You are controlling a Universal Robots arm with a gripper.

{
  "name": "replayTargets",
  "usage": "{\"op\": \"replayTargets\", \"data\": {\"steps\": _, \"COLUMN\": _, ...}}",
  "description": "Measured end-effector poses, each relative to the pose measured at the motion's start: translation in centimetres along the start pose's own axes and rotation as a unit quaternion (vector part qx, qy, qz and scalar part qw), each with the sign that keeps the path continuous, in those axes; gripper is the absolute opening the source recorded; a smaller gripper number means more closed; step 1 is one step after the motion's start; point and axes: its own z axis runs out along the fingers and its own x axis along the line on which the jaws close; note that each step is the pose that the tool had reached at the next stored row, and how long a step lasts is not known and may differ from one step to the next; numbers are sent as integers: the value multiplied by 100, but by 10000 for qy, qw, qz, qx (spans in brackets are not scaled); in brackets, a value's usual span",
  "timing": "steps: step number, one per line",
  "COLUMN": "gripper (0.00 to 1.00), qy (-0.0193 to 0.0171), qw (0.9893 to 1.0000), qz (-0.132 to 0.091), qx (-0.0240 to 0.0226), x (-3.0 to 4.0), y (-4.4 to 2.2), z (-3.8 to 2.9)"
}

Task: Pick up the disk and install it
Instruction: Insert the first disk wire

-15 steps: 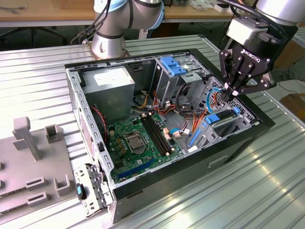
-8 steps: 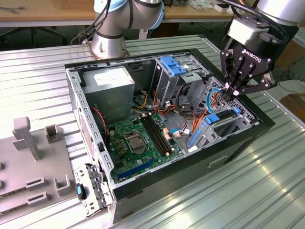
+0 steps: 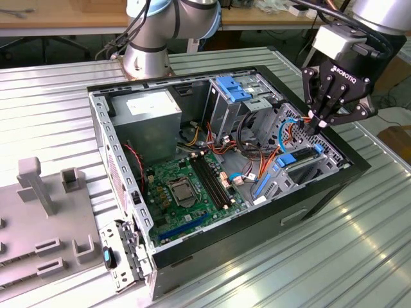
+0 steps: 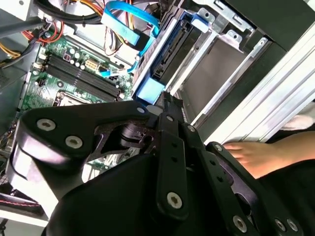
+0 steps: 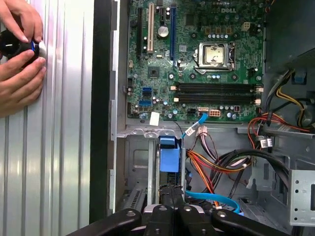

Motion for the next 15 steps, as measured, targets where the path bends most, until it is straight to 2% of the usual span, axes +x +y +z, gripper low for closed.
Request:
{"op": "replayTargets", "data": {"steps": 3, "gripper": 11, "qy": 2, "qw": 9997, "qz": 264, "qx": -19, "x": -2, "y": -5, "z": 9}}
{"op": "replayTargets", "data": {"steps": 5, "gripper": 11, "qy": 3, "qw": 9988, "qz": 495, "qx": -36, "x": -11, "y": -9, "z": 12}}
{"op": "replayTargets", "data": {"steps": 9, "gripper": 11, "qy": 9, "qw": 9980, "qz": 633, "qx": -47, "x": -49, "y": -30, "z": 10}}
{"op": "replayTargets", "data": {"steps": 11, "gripper": 11, "qy": 13, "qw": 9979, "qz": 644, "qx": -47, "x": -92, "y": -72, "z": 9}}
{"op": "replayTargets", "data": {"steps": 13, "gripper": 11, "qy": 14, "qw": 9967, "qz": 813, "qx": -60, "x": -105, "y": -114, "z": 20}}
{"op": "replayTargets", "data": {"steps": 15, "gripper": 11, "qy": 14, "qw": 9961, "qz": 878, "qx": -65, "x": -112, "y": -130, "z": 23}}
